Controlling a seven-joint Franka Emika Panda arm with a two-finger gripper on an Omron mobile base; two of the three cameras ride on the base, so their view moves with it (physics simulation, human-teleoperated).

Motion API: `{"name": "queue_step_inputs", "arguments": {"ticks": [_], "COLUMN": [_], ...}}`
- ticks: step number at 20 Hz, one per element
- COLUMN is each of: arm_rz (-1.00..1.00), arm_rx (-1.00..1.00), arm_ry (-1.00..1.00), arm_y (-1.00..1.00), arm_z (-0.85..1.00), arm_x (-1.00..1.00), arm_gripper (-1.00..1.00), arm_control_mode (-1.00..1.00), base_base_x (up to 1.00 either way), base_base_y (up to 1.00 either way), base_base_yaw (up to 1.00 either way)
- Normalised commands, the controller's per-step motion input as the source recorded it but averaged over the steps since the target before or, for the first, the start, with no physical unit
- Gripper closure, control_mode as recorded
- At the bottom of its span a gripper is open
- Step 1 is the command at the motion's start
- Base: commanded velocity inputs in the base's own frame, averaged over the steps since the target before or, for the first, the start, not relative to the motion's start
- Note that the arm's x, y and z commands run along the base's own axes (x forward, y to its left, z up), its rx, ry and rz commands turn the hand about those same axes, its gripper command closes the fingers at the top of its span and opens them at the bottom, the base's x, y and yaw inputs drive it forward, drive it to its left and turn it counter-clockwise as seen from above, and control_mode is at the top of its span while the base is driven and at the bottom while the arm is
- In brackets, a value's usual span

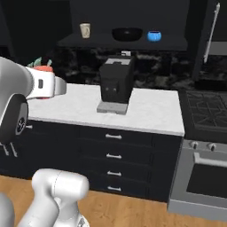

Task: Gather all objects into one cabinet and sort the glasses and bowls to opposite sides.

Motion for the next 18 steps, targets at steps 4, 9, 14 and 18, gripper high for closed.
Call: {"name": "queue_step_inputs", "arguments": {"ticks": [4, 9, 14, 18], "arm_rz": [0.00, 0.00, 0.00, 0.00], "arm_rx": [0.00, 0.00, 0.00, 0.00], "arm_ry": [0.00, 0.00, 0.00, 0.00], "arm_y": [0.00, 0.00, 0.00, 0.00], "arm_z": [0.00, 0.00, 0.00, 0.00], "arm_x": [0.00, 0.00, 0.00, 0.00], "arm_gripper": [1.00, 1.00, 1.00, 1.00], "arm_control_mode": [1.00, 1.00, 1.00, 1.00], "base_base_x": [0.69, 0.62, 0.43, 0.14], "base_base_y": [0.54, 0.47, 0.46, 0.21], "base_base_yaw": [-0.40, -0.30, -0.20, 0.07]}}
